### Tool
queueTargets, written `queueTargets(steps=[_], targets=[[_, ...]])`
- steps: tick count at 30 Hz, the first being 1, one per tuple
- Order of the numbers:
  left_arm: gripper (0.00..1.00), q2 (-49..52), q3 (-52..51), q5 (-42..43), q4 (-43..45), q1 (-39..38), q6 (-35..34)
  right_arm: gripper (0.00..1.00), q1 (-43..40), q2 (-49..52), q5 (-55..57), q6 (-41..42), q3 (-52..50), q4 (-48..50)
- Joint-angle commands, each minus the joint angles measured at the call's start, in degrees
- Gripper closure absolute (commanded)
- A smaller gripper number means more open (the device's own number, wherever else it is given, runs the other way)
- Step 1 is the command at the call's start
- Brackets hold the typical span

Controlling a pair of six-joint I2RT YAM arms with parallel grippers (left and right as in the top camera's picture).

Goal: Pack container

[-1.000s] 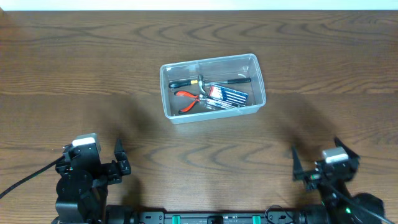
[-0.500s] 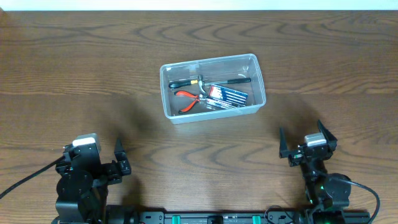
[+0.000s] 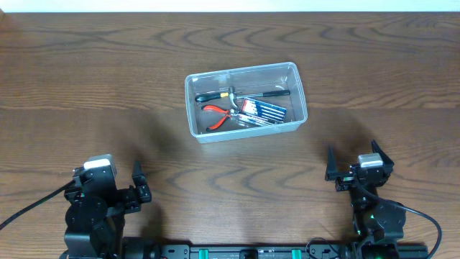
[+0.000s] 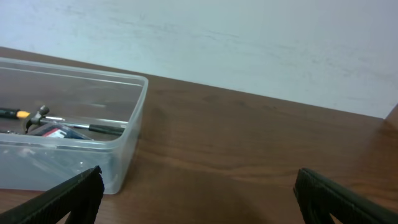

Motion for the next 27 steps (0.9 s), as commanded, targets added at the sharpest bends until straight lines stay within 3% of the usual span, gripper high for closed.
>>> queueTargets(steps=[1,17,23,27], targets=[[0.02,-0.2,-0.1,-0.5,0.0,-0.1,-0.7,0.01,0.1,-0.6,0.8,1.2,-0.1,-0.3],[0.02,-0.3,-0.1,-1.5,-0.5,-0.1,1.4,0.01,0.1,-0.6,0.8,1.2,-0.1,-0.3],[0.02,-8.4,-0.8,10.7,-5.1,-0.4,1.4,0.01,0.1,-0.6,0.8,1.2,-0.1,-0.3],[0.02,-14.2,-5.3,10.8,-0.7,-0.4,1.5,0.01,0.1,-0.6,0.8,1.2,-0.1,-0.3]])
